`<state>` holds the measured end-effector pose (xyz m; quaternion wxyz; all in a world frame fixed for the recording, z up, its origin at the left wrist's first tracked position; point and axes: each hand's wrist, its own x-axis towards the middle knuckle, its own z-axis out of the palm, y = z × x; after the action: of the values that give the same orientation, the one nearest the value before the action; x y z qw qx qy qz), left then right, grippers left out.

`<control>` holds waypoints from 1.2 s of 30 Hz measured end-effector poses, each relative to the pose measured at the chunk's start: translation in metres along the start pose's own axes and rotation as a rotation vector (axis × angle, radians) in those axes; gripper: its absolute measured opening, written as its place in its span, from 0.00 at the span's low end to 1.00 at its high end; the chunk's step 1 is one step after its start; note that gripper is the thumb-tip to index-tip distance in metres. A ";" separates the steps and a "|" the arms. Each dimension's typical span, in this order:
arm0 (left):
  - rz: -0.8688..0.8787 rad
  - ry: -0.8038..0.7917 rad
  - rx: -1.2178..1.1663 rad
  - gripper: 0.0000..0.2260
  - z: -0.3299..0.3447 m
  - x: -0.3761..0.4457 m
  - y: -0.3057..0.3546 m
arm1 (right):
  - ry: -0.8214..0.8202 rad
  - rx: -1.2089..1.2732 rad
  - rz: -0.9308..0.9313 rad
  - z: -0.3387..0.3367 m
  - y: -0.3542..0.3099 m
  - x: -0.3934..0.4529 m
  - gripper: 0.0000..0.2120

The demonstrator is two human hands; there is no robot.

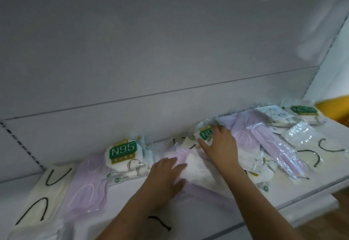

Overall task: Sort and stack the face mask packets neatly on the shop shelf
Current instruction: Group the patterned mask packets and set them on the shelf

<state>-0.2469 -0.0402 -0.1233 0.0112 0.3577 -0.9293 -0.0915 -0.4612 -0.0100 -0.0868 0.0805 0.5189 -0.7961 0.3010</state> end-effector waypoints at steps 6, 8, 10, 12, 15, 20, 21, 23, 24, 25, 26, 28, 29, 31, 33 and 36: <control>-0.063 -0.055 0.079 0.33 0.017 0.016 0.031 | -0.126 -0.288 0.017 0.029 0.010 0.050 0.31; -0.048 -0.036 0.036 0.37 0.013 0.017 0.035 | -0.216 -0.383 0.009 0.034 0.008 0.056 0.20; -0.080 0.007 0.008 0.42 0.010 0.017 0.033 | -0.229 -0.418 0.032 0.038 0.008 0.062 0.09; -0.142 0.092 -0.032 0.42 0.006 0.015 0.026 | -0.175 -0.354 0.006 0.041 0.012 0.064 0.12; -0.208 0.293 -0.316 0.30 -0.009 0.012 0.016 | -0.029 -0.185 0.014 0.031 0.007 0.070 0.12; -0.304 0.451 -0.836 0.24 -0.052 0.020 0.010 | 0.130 0.392 -0.002 -0.003 -0.036 0.067 0.09; -0.312 0.446 -0.918 0.28 -0.061 0.021 0.009 | 0.147 0.460 -0.020 -0.005 -0.048 0.063 0.10; -0.324 0.460 -1.056 0.24 -0.076 0.021 0.006 | 0.136 0.547 -0.090 -0.007 -0.076 0.049 0.09; -0.353 0.487 -1.093 0.20 -0.081 0.019 0.004 | 0.120 0.588 -0.128 -0.006 -0.087 0.042 0.09; -0.402 0.527 -1.139 0.16 -0.083 0.016 0.001 | 0.095 0.635 -0.152 -0.003 -0.097 0.037 0.08; -0.464 0.566 -1.232 0.12 -0.083 0.010 -0.003 | 0.059 0.674 -0.164 -0.002 -0.104 0.032 0.06; -0.587 0.622 -1.522 0.07 -0.082 -0.001 -0.011 | 0.041 0.657 -0.165 0.005 -0.110 0.022 0.10; -0.606 0.651 -1.671 0.07 -0.080 -0.008 -0.016 | 0.026 0.631 -0.119 0.011 -0.110 0.017 0.15; -0.603 0.705 -1.863 0.09 -0.078 -0.018 -0.029 | -0.158 0.720 0.070 0.019 -0.114 0.003 0.25; -0.586 0.718 -1.951 0.11 -0.080 -0.028 -0.038 | -0.461 0.903 0.240 0.024 -0.126 -0.008 0.27; -0.614 0.741 -1.927 0.12 -0.080 -0.042 -0.050 | -0.532 1.014 0.254 0.035 -0.139 -0.009 0.16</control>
<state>-0.1755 -0.0616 -0.0515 0.5456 0.4216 -0.2752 -0.6700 -0.3288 -0.0620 -0.0642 -0.4172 0.4507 -0.6015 0.5108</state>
